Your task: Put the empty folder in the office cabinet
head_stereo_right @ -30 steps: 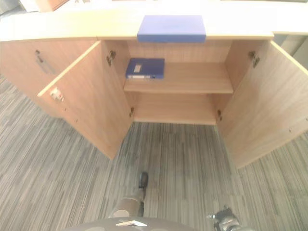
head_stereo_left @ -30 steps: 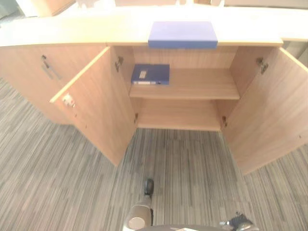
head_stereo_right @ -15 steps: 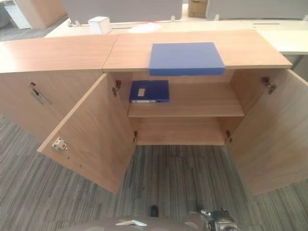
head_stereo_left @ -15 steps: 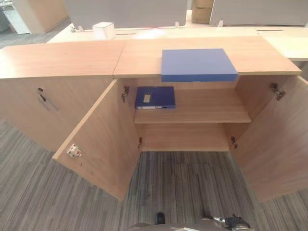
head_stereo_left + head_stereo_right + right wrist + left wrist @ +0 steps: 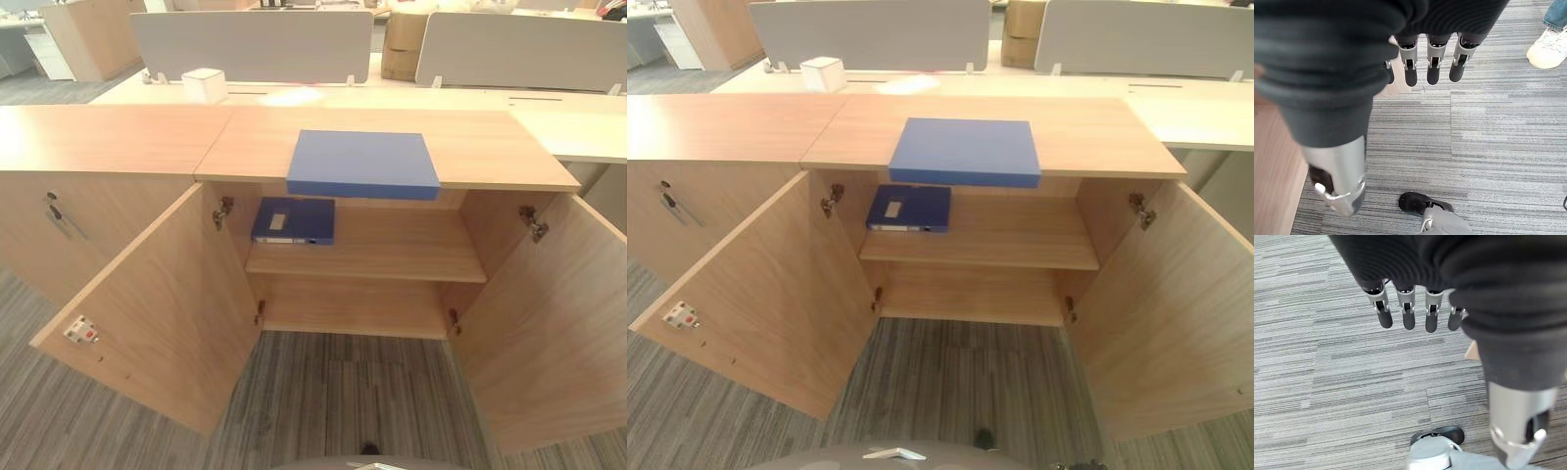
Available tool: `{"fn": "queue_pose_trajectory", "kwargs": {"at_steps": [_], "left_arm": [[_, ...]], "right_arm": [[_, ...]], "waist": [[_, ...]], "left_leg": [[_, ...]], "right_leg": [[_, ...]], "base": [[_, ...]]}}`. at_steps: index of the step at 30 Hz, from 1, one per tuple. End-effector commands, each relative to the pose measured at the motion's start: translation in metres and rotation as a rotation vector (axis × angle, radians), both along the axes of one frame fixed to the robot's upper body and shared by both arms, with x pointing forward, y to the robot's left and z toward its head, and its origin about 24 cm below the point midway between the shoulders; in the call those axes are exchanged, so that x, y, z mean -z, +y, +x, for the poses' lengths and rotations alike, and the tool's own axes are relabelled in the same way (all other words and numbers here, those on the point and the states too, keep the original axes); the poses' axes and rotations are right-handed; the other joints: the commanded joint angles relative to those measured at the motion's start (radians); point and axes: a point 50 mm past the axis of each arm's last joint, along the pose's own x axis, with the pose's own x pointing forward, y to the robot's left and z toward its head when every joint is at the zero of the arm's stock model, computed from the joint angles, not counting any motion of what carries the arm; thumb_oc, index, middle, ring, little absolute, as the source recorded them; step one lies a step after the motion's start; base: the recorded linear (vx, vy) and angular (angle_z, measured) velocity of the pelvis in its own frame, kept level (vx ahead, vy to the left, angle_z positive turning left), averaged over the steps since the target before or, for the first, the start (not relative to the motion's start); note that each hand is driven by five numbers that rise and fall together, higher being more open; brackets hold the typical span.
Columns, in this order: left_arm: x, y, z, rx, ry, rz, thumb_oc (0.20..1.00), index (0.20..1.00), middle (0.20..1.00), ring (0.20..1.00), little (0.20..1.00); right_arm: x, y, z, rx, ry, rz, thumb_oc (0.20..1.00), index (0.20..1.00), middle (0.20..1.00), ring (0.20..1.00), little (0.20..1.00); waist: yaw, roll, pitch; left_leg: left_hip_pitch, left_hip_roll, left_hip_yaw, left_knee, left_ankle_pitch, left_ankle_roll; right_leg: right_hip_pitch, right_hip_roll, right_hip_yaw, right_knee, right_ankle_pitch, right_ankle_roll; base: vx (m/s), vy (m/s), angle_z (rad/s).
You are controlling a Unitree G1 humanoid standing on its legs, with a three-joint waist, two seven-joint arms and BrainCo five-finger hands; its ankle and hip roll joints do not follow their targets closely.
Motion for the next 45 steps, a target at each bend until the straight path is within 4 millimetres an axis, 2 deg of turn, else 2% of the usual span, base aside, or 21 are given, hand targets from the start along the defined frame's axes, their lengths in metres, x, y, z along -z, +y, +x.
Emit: {"fn": "queue_pose_trajectory", "kwargs": {"at_steps": [1,8,10,19,21,22,23,24,25,26,28,29,30,31,32,34,35,37,40,44,45], "left_arm": [[-0.005,0.022,0.001,-0.022,0.024,0.066,1.000,1.000,1.000,1.000,1.000],[-0.005,0.025,0.003,-0.027,-0.005,0.080,1.000,1.000,1.000,1.000,1.000],[-0.010,0.043,0.018,0.001,-0.041,0.123,1.000,1.000,1.000,1.000,1.000],[-0.005,0.023,0.002,-0.031,0.010,0.065,1.000,1.000,1.000,1.000,1.000],[-0.005,0.023,0.000,-0.037,0.016,0.061,1.000,1.000,1.000,1.000,1.000],[-0.005,0.022,0.001,-0.039,0.014,0.059,1.000,1.000,1.000,1.000,1.000],[-0.008,0.036,0.028,-0.007,-0.032,0.090,1.000,1.000,1.000,1.000,1.000],[-0.009,0.037,0.041,0.012,-0.072,0.084,1.000,1.000,1.000,1.000,1.000],[-0.009,0.034,0.048,-0.003,-0.102,0.079,1.000,1.000,1.000,1.000,1.000],[-0.008,0.031,0.047,-0.017,-0.106,0.073,1.000,1.000,1.000,1.000,1.000],[-0.007,0.026,0.047,-0.030,-0.106,0.057,1.000,1.000,1.000,1.000,1.000],[-0.006,0.024,0.045,-0.036,-0.100,0.051,1.000,1.000,1.000,1.000,1.000],[-0.006,0.024,0.045,-0.036,-0.100,0.051,1.000,1.000,1.000,1.000,1.000],[-0.006,0.023,0.042,-0.043,-0.095,0.049,1.000,1.000,1.000,1.000,1.000],[-0.005,0.023,0.038,-0.054,-0.085,0.046,1.000,1.000,1.000,1.000,1.000],[-0.005,0.021,0.029,-0.059,-0.054,0.045,1.000,1.000,1.000,1.000,1.000],[-0.004,0.021,0.024,-0.072,-0.038,0.045,1.000,1.000,1.000,1.000,1.000],[-0.004,0.020,0.025,-0.076,-0.045,0.044,1.000,1.000,1.000,1.000,1.000],[-0.005,0.020,0.038,-0.074,-0.092,0.047,1.000,1.000,1.000,1.000,1.000],[-0.009,0.025,0.064,-0.092,-0.197,0.071,1.000,1.000,1.000,1.000,1.000],[-0.016,0.038,0.085,-0.091,-0.252,0.089,1.000,1.000,1.000,1.000,1.000]], "right_arm": [[-0.002,-0.003,0.016,-0.053,-0.020,-0.019,1.000,1.000,1.000,1.000,1.000],[-0.001,0.002,0.011,-0.051,-0.023,-0.010,1.000,1.000,1.000,1.000,1.000],[-0.003,-0.007,0.008,-0.048,-0.017,-0.027,1.000,1.000,1.000,1.000,1.000],[-0.002,-0.007,0.006,-0.040,-0.012,-0.040,1.000,1.000,1.000,1.000,1.000],[-0.003,-0.007,0.008,-0.054,-0.018,-0.038,1.000,1.000,1.000,1.000,1.000],[-0.003,-0.007,0.011,-0.061,-0.027,-0.038,1.000,1.000,1.000,1.000,1.000],[-0.004,-0.011,0.015,-0.097,-0.031,-0.047,1.000,1.000,1.000,1.000,1.000],[-0.006,-0.014,0.020,-0.112,-0.039,-0.057,1.000,1.000,1.000,1.000,1.000],[-0.008,-0.019,0.024,-0.112,-0.040,-0.075,1.000,1.000,1.000,1.000,1.000],[-0.009,-0.023,0.025,-0.113,-0.037,-0.092,1.000,1.000,1.000,1.000,1.000],[-0.011,-0.028,0.025,-0.128,-0.026,-0.108,1.000,1.000,1.000,1.000,1.000],[-0.011,-0.029,0.027,-0.133,-0.029,-0.110,1.000,1.000,1.000,1.000,1.000],[-0.011,-0.029,0.027,-0.133,-0.029,-0.110,1.000,1.000,1.000,1.000,1.000],[-0.012,-0.030,0.028,-0.138,-0.032,-0.114,1.000,1.000,1.000,1.000,1.000],[-0.013,-0.031,0.030,-0.145,-0.037,-0.119,1.000,1.000,1.000,1.000,1.000],[-0.012,-0.031,0.027,-0.148,-0.022,-0.114,1.000,1.000,1.000,1.000,1.000],[-0.011,-0.029,0.025,-0.122,-0.023,-0.102,1.000,1.000,1.000,1.000,1.000],[-0.010,-0.027,0.026,-0.123,-0.026,-0.096,1.000,1.000,1.000,1.000,1.000],[-0.007,-0.015,0.025,-0.148,-0.015,-0.059,1.000,1.000,1.000,1.000,1.000],[-0.003,-0.004,0.022,-0.145,-0.014,-0.032,1.000,1.000,1.000,1.000,1.000],[-0.003,-0.005,0.020,-0.157,-0.007,-0.029,1.000,1.000,1.000,1.000,1.000]], "waist": [[0.005,-0.028,0.024],[0.010,-0.032,0.026],[0.002,-0.025,0.025],[-0.008,-0.026,0.049],[-0.002,-0.032,0.068],[0.005,-0.041,0.087],[-0.007,-0.046,0.096],[-0.006,-0.048,0.108],[0.001,-0.053,0.127],[0.003,-0.053,0.135],[0.011,-0.057,0.132],[0.019,-0.051,0.127],[0.020,-0.052,0.129],[0.030,-0.042,0.126],[0.047,-0.020,0.120],[0.049,-0.010,0.100],[0.039,-0.006,0.077],[0.037,-0.005,0.072],[0.030,-0.004,0.048],[0.025,-0.015,0.024],[0.017,-0.011,0.014]], "left_leg": [[-0.054,-0.035,-0.013,-0.009,-0.008,0.007],[-0.050,-0.020,-0.022,-0.009,-0.006,-0.007],[-0.048,-0.012,-0.015,-0.009,-0.007,-0.013],[-0.043,0.022,-0.017,-0.009,-0.008,-0.028],[-0.062,0.023,-0.024,0.071,-0.036,-0.029],[-0.103,0.006,-0.026,0.150,-0.046,-0.028],[-0.147,-0.005,-0.016,0.238,-0.053,-0.030],[-0.183,-0.025,-0.011,0.310,-0.044,-0.029],[-0.244,-0.042,-0.014,0.392,-0.023,-0.025],[-0.290,-0.052,-0.010,0.415,-0.018,-0.021],[-0.356,-0.061,0.006,0.364,-0.018,-0.015],[-0.356,-0.059,-0.003,0.301,0.006,-0.018],[-0.350,-0.060,-0.001,0.295,0.009,-0.018],[-0.361,-0.056,-0.020,0.233,0.053,-0.023],[-0.367,-0.055,-0.065,0.106,0.109,-0.031],[-0.338,-0.061,-0.086,0.081,0.101,-0.025],[-0.302,-0.073,-0.078,0.066,0.088,-0.015],[-0.284,-0.074,-0.064,0.055,0.083,-0.010],[-0.228,-0.080,-0.019,0.017,0.068,0.007],[-0.203,-0.090,0.007,-0.004,0.059,0.014],[-0.195,-0.091,0.013,-0.009,0.055,0.015]], "right_leg": [[0.063,-0.052,0.017,0.003,-0.108,0.072],[0.077,-0.042,-0.001,0.003,-0.122,0.064],[0.078,-0.038,-0.004,0.003,-0.125,0.064],[0.068,-0.010,0.001,0.015,-0.144,0.044],[0.074,-0.006,0.010,0.030,-0.160,0.034],[0.075,-0.011,0.016,0.038,-0.166,0.028],[0.075,-0.018,0.018,0.043,-0.172,0.027],[0.079,-0.023,0.021,0.047,-0.174,0.019],[0.083,-0.029,0.021,0.053,-0.176,0.014],[0.085,-0.030,0.023,0.052,-0.181,0.013],[0.098,-0.035,0.031,0.037,-0.187,0.024],[0.111,-0.032,0.042,0.025,-0.190,0.032],[0.114,-0.033,0.043,0.024,-0.190,0.033],[0.126,-0.029,0.053,0.016,-0.196,0.038],[0.154,-0.023,0.087,0.005,-0.216,0.047],[0.177,-0.025,0.110,0.003,-0.231,0.056],[0.180,-0.053,0.126,0.012,-0.232,0.068],[0.171,-0.066,0.137,0.024,-0.226,0.076],[0.152,-0.108,0.153,0.038,-0.216,0.098],[0.153,-0.130,0.150,0.040,-0.205,0.114],[0.154,-0.132,0.152,0.039,-0.204,0.120]], "base": [[0.06,-0.050,0.02],[0.05,-0.047,0.08],[0.07,-0.040,0.07],[0.04,-0.069,0.01],[0.06,-0.144,0.02],[0.01,-0.109,-0.04],[0.00,-0.083,0.02],[0.02,-0.055,0.08],[0.01,-0.026,0.03],[0.05,-0.009,-0.23],[0.18,0.049,-0.45],[0.17,0.059,-0.42],[0.16,0.083,-0.43],[0.24,0.145,-0.61],[0.32,0.180,-0.53],[0.32,0.223,-0.66],[0.24,0.217,-0.81],[0.16,0.180,-0.79],[0.14,0.159,-0.58],[0.10,0.074,-0.19],[0.07,0.084,0.09]]}}
